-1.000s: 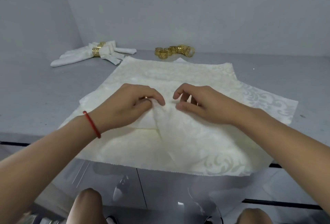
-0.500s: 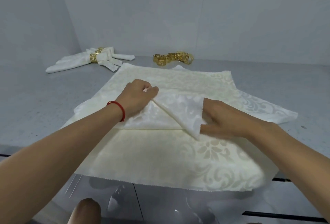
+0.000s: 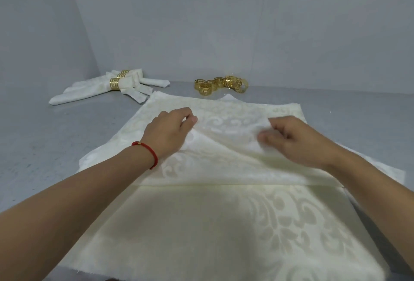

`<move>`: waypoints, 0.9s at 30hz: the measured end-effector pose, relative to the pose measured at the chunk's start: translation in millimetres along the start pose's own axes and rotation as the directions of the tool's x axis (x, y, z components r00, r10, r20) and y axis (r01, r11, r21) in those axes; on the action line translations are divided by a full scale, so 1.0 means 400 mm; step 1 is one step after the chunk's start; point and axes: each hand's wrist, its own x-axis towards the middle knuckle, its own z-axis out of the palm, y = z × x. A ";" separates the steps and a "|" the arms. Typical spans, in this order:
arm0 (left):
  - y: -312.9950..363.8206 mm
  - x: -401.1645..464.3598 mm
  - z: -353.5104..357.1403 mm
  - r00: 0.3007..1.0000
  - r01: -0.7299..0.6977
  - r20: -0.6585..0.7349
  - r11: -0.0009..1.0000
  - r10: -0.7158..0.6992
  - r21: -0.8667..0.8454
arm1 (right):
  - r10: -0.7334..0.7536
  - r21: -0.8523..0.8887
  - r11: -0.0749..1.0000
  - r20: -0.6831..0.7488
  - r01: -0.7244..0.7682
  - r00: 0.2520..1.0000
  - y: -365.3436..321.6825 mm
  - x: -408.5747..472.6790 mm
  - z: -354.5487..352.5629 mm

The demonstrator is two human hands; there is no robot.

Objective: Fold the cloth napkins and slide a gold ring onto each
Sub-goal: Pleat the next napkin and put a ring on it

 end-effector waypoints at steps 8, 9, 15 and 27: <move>-0.031 0.206 0.074 0.997 0.070 -0.041 0.933 -0.060 0.352 | 0.278 -0.076 0.950 -0.241 -0.303 0.930 0.099 0.312 -0.010; -0.035 0.220 0.086 0.997 0.074 -0.019 0.918 -0.073 0.389 | 0.314 -0.120 0.928 -0.260 -0.353 0.913 0.115 0.343 0.005; -0.053 0.287 0.137 0.999 0.048 -0.026 0.889 -0.041 0.456 | 0.397 -0.361 0.797 -0.294 -0.485 0.870 0.198 0.451 0.063; -0.071 0.324 0.135 0.987 0.162 -0.026 0.963 -0.160 0.217 | 0.509 -0.321 0.799 -0.092 -0.509 0.856 0.234 0.510 0.005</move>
